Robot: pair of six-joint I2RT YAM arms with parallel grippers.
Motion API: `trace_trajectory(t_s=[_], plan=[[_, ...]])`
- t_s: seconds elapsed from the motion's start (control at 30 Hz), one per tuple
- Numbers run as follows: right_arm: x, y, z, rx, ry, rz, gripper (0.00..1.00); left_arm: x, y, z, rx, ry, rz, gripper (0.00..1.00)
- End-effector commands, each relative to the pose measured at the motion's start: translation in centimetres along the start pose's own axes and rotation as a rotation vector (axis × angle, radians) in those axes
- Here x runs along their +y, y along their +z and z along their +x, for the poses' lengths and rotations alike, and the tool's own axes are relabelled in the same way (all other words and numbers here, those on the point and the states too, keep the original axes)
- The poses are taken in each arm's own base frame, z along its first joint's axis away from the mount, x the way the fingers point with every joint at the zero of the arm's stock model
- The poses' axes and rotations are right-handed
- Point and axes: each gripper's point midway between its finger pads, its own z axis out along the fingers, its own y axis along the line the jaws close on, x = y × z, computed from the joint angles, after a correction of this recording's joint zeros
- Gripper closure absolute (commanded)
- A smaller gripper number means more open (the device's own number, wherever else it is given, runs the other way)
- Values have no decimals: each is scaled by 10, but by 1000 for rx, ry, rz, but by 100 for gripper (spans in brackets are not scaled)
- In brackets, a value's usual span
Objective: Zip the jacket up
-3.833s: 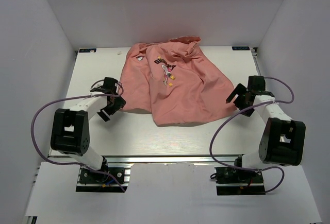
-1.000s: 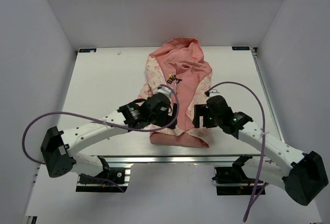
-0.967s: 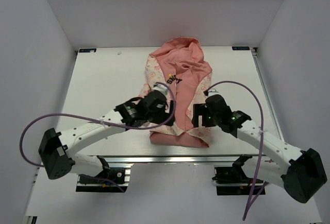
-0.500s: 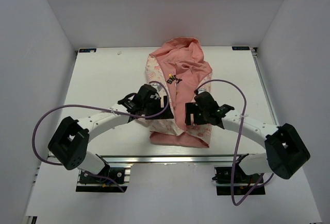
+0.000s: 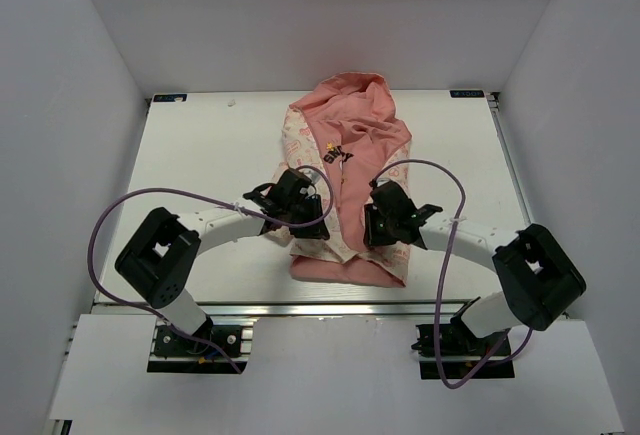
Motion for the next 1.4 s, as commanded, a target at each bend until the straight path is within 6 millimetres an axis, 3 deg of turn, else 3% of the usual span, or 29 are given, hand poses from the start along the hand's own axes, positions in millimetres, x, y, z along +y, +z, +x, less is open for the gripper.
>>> trace_trajectory(t_s=[0.0,0.1,0.13,0.23,0.37,0.47,0.5,0.6,0.67,0.73,0.8,0.93,1.03,1.07,1.1,1.17,1.2,1.37], plan=[[12,-7,2,-8,-4,-71,68,1,-3,-2,-24,1,4,64],[11,-14,2,-6,-4,-68,96,2,-2,-1,-27,7,15,72],[12,-18,-1,-19,-4,-68,100,4,-2,0,-28,10,10,75],[10,-34,-10,-46,3,-52,100,11,-2,5,-21,18,-5,85],[9,-58,-20,-100,-12,-48,100,1,-2,6,-20,26,80,100],[2,-75,-22,-94,-33,-7,100,2,-2,11,-12,31,97,100],[-1,-83,-31,-119,-35,26,100,3,-2,12,-11,33,94,100],[-12,-105,-28,-103,-58,131,100,3,-5,15,-11,49,105,100],[-18,-133,-36,-118,-82,242,100,1,-9,14,-26,61,116,100],[-11,-155,-41,-120,-126,291,100,0,-14,12,-41,71,117,100],[3,-160,-36,-98,-194,287,100,1,-16,10,-50,79,108,100],[23,-131,-8,21,-368,344,100,8,-15,7,-63,57,62,100],[56,-110,14,66,-477,312,100,16,-10,11,-47,38,29,100],[71,-101,15,43,-487,278,100,20,-6,14,-38,31,19,100],[82,-89,30,81,-536,243,100,24,-4,18,-30,16,9,100],[95,-71,44,113,-550,180,100,25,0,19,-30,1,17,100],[114,-56,51,122,-549,101,100,27,3,22,-22,-14,16,100],[152,-22,63,102,-534,-72,100,34,10,30,-1,-38,11,100]])
